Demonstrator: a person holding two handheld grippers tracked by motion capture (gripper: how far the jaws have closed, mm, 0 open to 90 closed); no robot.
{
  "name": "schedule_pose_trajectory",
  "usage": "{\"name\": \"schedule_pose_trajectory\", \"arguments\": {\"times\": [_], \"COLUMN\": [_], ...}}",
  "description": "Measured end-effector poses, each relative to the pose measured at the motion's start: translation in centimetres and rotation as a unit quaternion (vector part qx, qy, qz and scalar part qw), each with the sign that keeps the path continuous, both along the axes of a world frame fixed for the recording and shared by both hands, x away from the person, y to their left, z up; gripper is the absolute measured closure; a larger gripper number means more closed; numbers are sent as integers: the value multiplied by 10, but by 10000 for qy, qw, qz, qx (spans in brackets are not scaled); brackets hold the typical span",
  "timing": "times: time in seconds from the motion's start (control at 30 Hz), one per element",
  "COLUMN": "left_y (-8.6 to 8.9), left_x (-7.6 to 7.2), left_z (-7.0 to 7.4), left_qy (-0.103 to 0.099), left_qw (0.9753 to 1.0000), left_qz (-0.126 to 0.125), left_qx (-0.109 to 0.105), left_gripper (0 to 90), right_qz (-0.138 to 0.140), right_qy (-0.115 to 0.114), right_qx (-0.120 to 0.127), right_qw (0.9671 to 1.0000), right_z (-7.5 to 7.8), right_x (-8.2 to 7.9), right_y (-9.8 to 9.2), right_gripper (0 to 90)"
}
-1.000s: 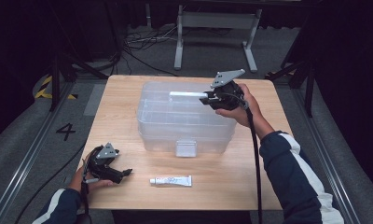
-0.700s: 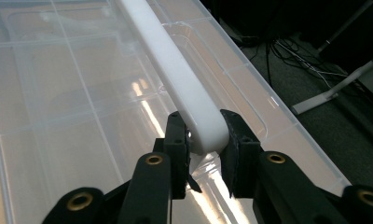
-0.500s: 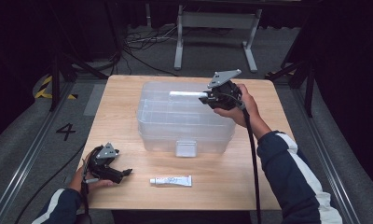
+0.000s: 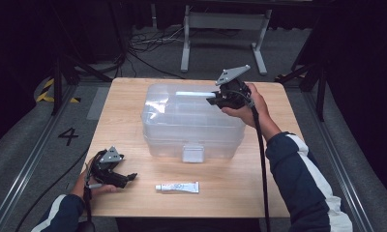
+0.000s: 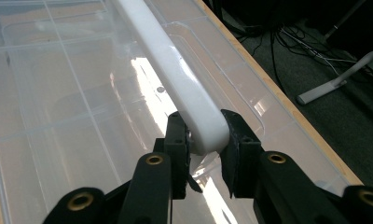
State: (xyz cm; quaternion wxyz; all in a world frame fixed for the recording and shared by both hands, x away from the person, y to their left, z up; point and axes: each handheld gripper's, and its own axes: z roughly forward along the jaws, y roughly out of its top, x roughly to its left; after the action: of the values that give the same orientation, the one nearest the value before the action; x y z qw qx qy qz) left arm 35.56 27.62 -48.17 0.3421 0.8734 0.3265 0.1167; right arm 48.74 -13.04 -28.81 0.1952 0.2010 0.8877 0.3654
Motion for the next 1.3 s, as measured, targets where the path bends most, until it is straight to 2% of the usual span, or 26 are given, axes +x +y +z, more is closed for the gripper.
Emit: {"name": "schedule_pose_trajectory", "arguments": {"times": [0.07, 0.2, 0.3, 0.33, 0.43, 0.53, 0.67, 0.7, 0.73, 0.8, 0.83, 0.87, 1.07, 1.3], "left_y": [2, 2, 5, 6, 5, 5, 5, 5, 3, 1, 1, -1, -6, -16], "left_x": [2, 4, 6, 6, 10, 12, 16, 16, 18, 17, 17, 18, 18, 21], "left_z": [1, 3, 7, 9, 12, 14, 27, 27, 35, 37, 41, 47, 61, 71], "left_qy": [26, 77, 58, 41, -17, -27, -245, -245, -392, -447, -552, -606, -789, -864], "left_qw": [10000, 9999, 9997, 9998, 9998, 9997, 9990, 9990, 9985, 9982, 9976, 9969, 9949, 9938], "left_qz": [66, 103, 167, 137, 182, 203, 258, 258, 262, 273, 262, 262, 250, 171], "left_qx": [-46, -35, -143, -109, -36, -116, -280, -280, -281, -304, -325, -418, -580, -682], "left_gripper": [157, 185, 240, 274, 291, 313, 357, 359, 361, 379, 385, 397, 451, 544], "right_qz": [-10, -3, -8, -16, -8, -11, -3, -3, -14, -8, 0, -4, -21, -37], "right_qy": [32, 55, 67, 87, 106, 112, 136, 136, 150, 158, 159, 156, 200, 212], "right_qx": [-10, -13, -7, 4, -1, -4, 4, 4, 4, 13, 22, 18, 57, 76], "right_qw": [10000, 10000, 10000, 10000, 9999, 9999, 9999, 9999, 9999, 9999, 9999, 9999, 9998, 9997], "right_z": [1, 2, 2, 3, 4, 4, 5, 5, 5, 5, 6, 6, 9, 10], "right_x": [1, 2, 3, 3, 5, 5, 6, 6, 7, 7, 7, 8, 11, 12], "right_y": [0, 0, 0, 0, 0, 0, 0, 0, -1, -1, -1, -1, -1, -2], "right_gripper": [742, 742, 742, 742, 742, 742, 742, 742, 742, 742, 742, 742, 741, 741]}}
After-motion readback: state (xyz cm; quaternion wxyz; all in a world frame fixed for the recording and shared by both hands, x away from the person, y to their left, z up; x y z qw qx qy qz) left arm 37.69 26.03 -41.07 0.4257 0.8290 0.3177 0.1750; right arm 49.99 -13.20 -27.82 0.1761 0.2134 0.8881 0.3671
